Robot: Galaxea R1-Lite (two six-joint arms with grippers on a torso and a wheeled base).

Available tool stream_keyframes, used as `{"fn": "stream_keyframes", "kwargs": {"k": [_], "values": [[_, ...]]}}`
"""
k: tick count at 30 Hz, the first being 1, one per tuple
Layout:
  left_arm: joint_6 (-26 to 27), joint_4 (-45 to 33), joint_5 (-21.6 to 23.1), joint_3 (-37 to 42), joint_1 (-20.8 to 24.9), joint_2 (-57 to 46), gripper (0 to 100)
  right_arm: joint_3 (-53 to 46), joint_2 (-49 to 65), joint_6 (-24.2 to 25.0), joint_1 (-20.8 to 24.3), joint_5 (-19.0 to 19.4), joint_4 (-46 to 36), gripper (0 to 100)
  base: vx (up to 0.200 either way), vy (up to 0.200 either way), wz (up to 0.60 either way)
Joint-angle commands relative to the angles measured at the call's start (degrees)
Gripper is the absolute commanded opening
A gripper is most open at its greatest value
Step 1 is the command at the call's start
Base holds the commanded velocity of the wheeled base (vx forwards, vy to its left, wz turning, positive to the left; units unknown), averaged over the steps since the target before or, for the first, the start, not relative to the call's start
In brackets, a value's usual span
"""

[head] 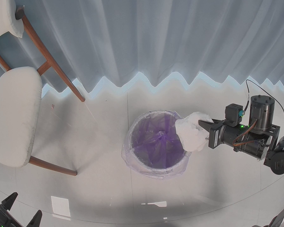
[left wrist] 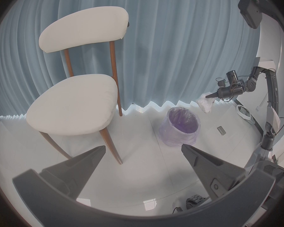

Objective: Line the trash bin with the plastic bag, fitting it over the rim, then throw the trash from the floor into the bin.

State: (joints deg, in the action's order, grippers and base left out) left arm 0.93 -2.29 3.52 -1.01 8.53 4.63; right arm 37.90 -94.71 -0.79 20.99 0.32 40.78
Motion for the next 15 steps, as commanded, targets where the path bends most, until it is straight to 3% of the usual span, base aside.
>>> {"fn": "stream_keyframes", "kwargs": {"k": [1, 3, 4, 6, 15], "values": [[0.0, 0.0, -0.1, 1.0, -0.8, 0.3, 100, 1.9, -5.0, -1.3, 0.3, -0.1, 0.1, 0, 0.0, 0.0, 0.0], [0.1, -0.2, 0.0, 1.0, -9.9, -0.3, 100, 2.8, -7.3, -2.5, 1.2, -0.1, 0.2, 0, 0.0, 0.0, 0.0], [0.4, -0.1, 0.1, 1.0, -11.3, -1.2, 100, 3.1, -8.2, -2.6, 1.7, -0.1, 0.3, 0, 0.0, 0.0, 0.0], [1.1, -0.1, 0.7, 1.0, -7.8, -3.4, 100, 4.2, -10.0, -2.6, 2.1, -0.1, 0.3, 0, 0.0, 0.0, 0.0], [0.9, -0.1, 0.9, 1.0, -8.4, -4.6, 100, 11.5, -19.5, -2.7, 4.0, -0.1, 1.6, 0, 0.0, 0.0, 0.0]]}}
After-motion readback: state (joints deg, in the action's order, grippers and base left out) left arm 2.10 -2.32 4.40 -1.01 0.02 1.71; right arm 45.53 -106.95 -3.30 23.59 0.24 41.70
